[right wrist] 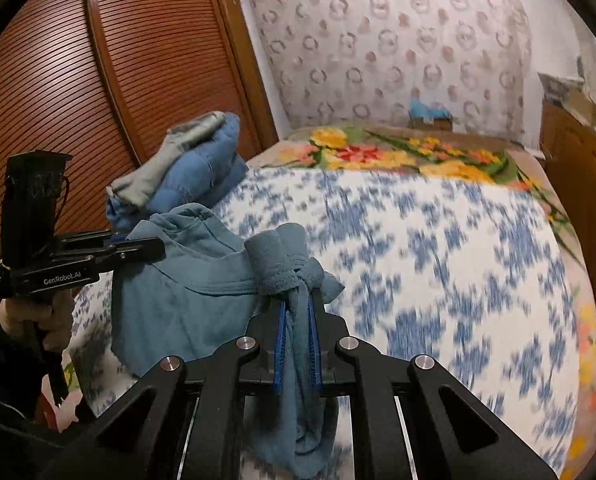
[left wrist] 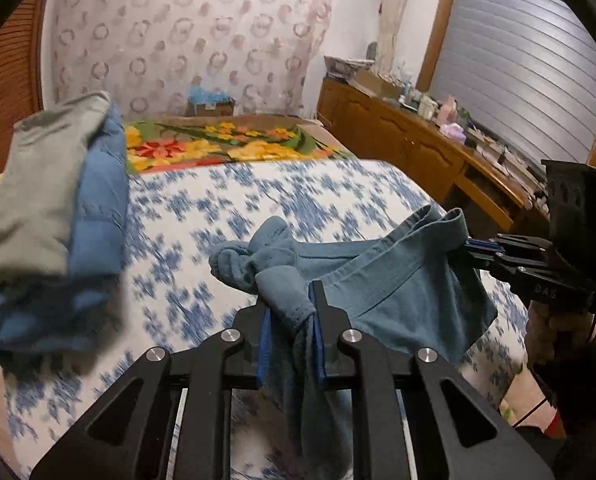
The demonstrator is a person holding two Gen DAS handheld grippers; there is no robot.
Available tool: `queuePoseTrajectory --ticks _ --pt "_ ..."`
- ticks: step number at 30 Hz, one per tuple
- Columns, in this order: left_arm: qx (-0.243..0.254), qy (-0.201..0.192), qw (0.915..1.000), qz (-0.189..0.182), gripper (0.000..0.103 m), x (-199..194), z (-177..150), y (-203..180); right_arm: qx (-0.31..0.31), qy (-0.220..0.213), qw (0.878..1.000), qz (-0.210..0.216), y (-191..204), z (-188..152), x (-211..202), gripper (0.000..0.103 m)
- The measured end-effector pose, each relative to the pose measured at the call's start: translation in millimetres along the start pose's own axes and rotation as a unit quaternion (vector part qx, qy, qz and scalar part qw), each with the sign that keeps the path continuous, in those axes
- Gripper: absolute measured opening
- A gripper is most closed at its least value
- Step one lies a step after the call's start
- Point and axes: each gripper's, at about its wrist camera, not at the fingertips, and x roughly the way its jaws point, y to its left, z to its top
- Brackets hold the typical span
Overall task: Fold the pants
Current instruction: 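Lift and carry the shorts with both tools onto the denim clothes stack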
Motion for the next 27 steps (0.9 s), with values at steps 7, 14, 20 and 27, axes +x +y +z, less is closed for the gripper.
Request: queuePoseTrajectory --ticks 7,14,20,27 --pt "-0.001 -0.021 0.9992 0.033 0.018 -2.7 24.6 17.0 -0.038 -0.014 0.999 0.016 4.2 32.1 23.8 0.010" --pt "0.003 -0.035 0.9982 0.049 0.018 -4.6 38.7 23.6 -0.055 -0.023 0.998 0.026 -1.0 47.2 46.6 0.010" --pt "0.006 -0.039 0.9977 0.055 0.018 -4.4 45.0 26.3 -0.055 -0.031 0.998 0.029 -4.4 56.4 54.0 0.010" --pt "0.011 -0.061 0.9967 0.052 0.018 -12.9 60.3 28.1 -0.071 -0.043 0.996 0.024 -2.1 73.6 57.9 0.010"
